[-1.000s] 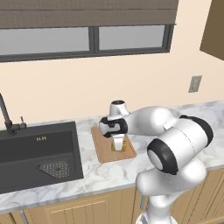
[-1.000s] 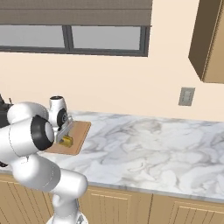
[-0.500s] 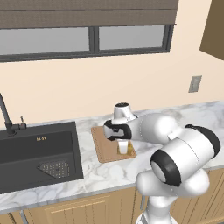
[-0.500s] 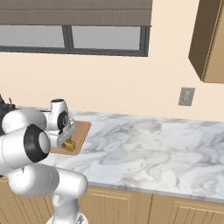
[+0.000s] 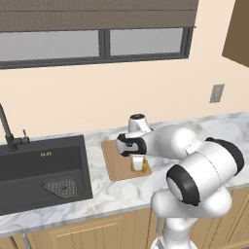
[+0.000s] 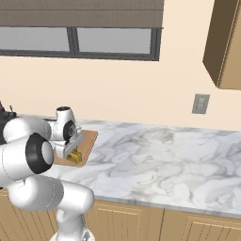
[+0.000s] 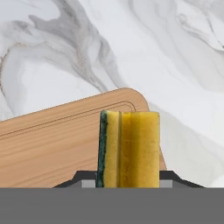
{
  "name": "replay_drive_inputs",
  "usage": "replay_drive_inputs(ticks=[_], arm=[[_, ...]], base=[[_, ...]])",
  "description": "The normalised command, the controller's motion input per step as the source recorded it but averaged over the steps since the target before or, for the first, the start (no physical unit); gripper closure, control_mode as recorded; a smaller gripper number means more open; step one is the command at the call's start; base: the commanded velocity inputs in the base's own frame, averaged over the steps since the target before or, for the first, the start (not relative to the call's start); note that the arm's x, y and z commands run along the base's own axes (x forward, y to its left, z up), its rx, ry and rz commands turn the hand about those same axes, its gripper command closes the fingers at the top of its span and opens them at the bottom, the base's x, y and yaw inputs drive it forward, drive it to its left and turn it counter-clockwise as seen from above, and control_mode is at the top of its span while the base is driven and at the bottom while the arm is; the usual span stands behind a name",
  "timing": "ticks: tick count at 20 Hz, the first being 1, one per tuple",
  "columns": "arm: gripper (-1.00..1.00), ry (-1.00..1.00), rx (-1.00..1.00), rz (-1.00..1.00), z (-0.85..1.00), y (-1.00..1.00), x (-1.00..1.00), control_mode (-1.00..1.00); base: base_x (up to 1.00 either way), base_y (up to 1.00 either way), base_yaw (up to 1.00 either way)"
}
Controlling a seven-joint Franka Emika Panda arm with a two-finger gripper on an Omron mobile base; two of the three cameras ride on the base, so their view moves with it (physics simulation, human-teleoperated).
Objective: Pick up the sponge from the counter and clean the cutting board by briefly scrubbing or pressing down on the cutting board. Once finished, release the sponge.
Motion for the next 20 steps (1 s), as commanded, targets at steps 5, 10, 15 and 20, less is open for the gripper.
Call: replay_drive_inputs(ticks=[5, 10, 15, 20], arm=[[1.00, 0.00, 0.00, 0.00, 0.00, 0.00, 0.33, -1.00], [1.00, -0.07, 0.00, 0.00, 0.00, 0.00, 0.18, -1.00], [1.00, -0.09, 0.00, 0.00, 0.00, 0.00, 0.14, -1.00], [1.00, -0.03, 0.00, 0.00, 0.00, 0.00, 0.31, -1.00]], base=[[0.00, 0.00, 0.00], [0.00, 0.00, 0.00], [0.00, 0.00, 0.00], [0.00, 0.00, 0.00]])
